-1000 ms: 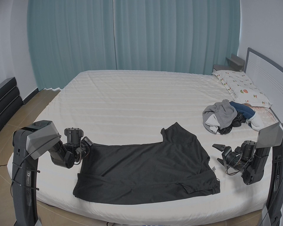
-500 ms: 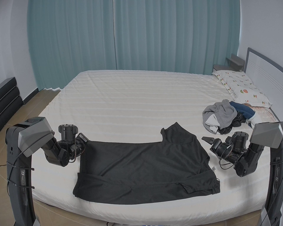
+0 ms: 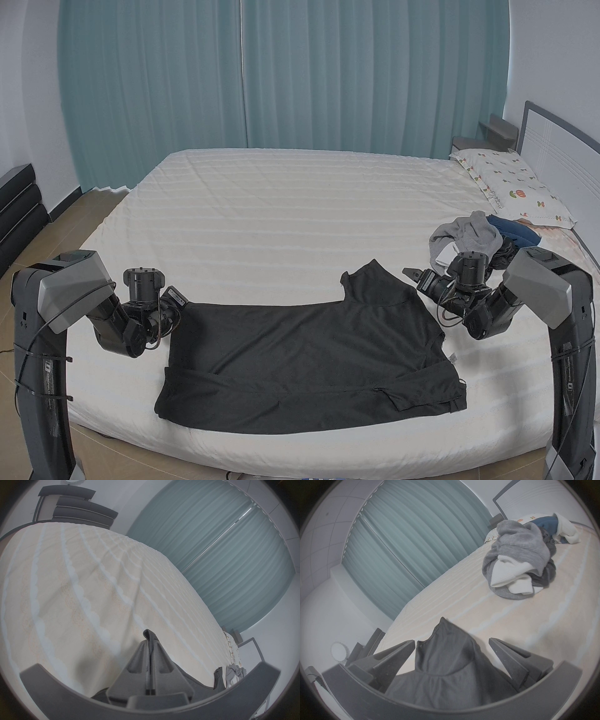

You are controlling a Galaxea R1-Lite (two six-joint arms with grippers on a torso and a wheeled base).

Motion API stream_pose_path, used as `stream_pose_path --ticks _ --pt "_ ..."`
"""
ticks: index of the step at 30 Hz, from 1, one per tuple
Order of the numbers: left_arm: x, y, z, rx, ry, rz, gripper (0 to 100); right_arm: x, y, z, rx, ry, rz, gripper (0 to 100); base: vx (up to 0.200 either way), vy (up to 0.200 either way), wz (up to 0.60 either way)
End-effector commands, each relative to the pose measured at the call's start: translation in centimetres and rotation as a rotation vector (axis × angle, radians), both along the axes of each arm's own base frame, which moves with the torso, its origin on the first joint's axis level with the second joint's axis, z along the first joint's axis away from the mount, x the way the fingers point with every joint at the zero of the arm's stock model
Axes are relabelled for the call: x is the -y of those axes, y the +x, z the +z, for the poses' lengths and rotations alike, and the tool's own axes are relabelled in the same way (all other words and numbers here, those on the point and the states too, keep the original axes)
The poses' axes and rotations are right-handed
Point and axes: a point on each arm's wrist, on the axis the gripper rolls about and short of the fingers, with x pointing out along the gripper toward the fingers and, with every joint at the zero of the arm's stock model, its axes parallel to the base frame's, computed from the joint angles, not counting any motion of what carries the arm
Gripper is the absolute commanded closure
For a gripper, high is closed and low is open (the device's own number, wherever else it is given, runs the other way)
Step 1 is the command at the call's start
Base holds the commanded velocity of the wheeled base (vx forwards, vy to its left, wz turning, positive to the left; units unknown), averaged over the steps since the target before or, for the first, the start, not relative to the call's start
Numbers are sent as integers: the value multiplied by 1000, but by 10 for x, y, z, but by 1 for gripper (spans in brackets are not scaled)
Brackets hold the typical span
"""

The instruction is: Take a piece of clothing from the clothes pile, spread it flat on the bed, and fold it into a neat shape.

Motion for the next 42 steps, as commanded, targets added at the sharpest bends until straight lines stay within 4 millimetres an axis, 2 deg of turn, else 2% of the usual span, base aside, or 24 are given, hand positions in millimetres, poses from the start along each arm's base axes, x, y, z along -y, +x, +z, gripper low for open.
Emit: stream_pose_path --ticks 1,7,14,15,21,27,37,40,42 --pt "-1 -2 -4 -11 -2 1 100 -12 28 -31 -49 -47 -23 0 0 0 0" --pt "-1 -2 -7 -17 -2 1 100 -16 36 -47 -80 -49 -24 0 0 0 0" --pt "-1 -1 -7 -17 -2 3 100 -14 40 -44 -72 -32 -64 0 0 0 0" --pt "-2 -1 -7 -15 -2 5 100 -13 41 -42 -68 -24 -68 100 0 0 0" --pt "-5 0 -7 -12 -1 11 100 -12 40 -34 -64 5 -88 100 0 0 0" --pt "-8 2 -10 -15 -1 18 100 -10 33 -10 -57 73 -102 100 0 0 0" --pt "-11 2 -4 0 0 26 100 1 28 5 -7 118 -114 100 0 0 0" --pt "-16 3 2 13 0 35 100 10 15 6 -20 127 -93 100 0 0 0" --pt "-18 2 3 14 1 41 100 16 10 18 17 142 -90 100 0 0 0"
